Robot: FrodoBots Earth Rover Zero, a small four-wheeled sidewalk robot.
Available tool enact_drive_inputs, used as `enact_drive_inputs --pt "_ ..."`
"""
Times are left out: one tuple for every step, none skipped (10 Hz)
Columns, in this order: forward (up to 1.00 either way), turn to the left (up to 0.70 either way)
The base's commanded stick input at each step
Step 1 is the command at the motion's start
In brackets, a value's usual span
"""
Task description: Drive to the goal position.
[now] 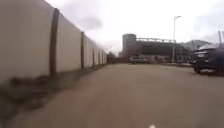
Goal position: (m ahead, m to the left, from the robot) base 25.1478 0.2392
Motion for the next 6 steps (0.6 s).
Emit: enact_drive_inputs --pt "1.00 0.00" --pt "1.00 0.00" --pt "1.00 0.00" --pt "1.00 0.00" --pt "1.00 0.00" --pt "1.00 0.00"
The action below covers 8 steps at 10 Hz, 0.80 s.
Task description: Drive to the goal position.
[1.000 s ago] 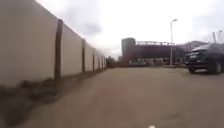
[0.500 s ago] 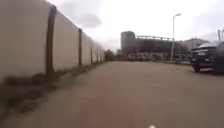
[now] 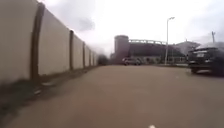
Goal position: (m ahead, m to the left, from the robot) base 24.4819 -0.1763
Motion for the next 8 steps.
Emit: enact_drive_inputs --pt "1.00 0.00" --pt "1.00 0.00" --pt "1.00 0.00" --pt "1.00 0.00" --pt "1.00 0.00" --pt "1.00 0.00" --pt "1.00 0.00" --pt "1.00 0.00"
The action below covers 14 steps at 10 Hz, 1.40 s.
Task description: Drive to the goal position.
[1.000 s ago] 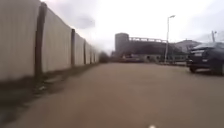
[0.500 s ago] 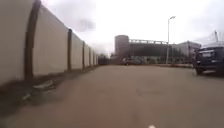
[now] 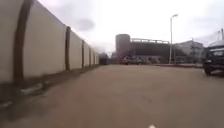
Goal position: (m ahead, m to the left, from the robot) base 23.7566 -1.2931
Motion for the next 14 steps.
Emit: enact_drive_inputs --pt "1.00 0.00" --pt "1.00 0.00" --pt "1.00 0.00" --pt "1.00 0.00" --pt "1.00 0.00" --pt "1.00 0.00" --pt "1.00 0.00" --pt "1.00 0.00" --pt "1.00 0.00" --pt "1.00 0.00" --pt "1.00 0.00" --pt "1.00 0.00" --pt "1.00 0.00" --pt "1.00 0.00"
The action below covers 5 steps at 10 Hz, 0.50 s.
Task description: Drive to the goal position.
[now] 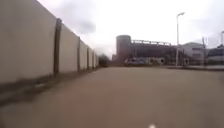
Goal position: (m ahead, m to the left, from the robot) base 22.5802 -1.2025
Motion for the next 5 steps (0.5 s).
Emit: enact_drive_inputs --pt "1.00 0.00" --pt "1.00 0.00" --pt "1.00 0.00" --pt "1.00 0.00" --pt "1.00 0.00"
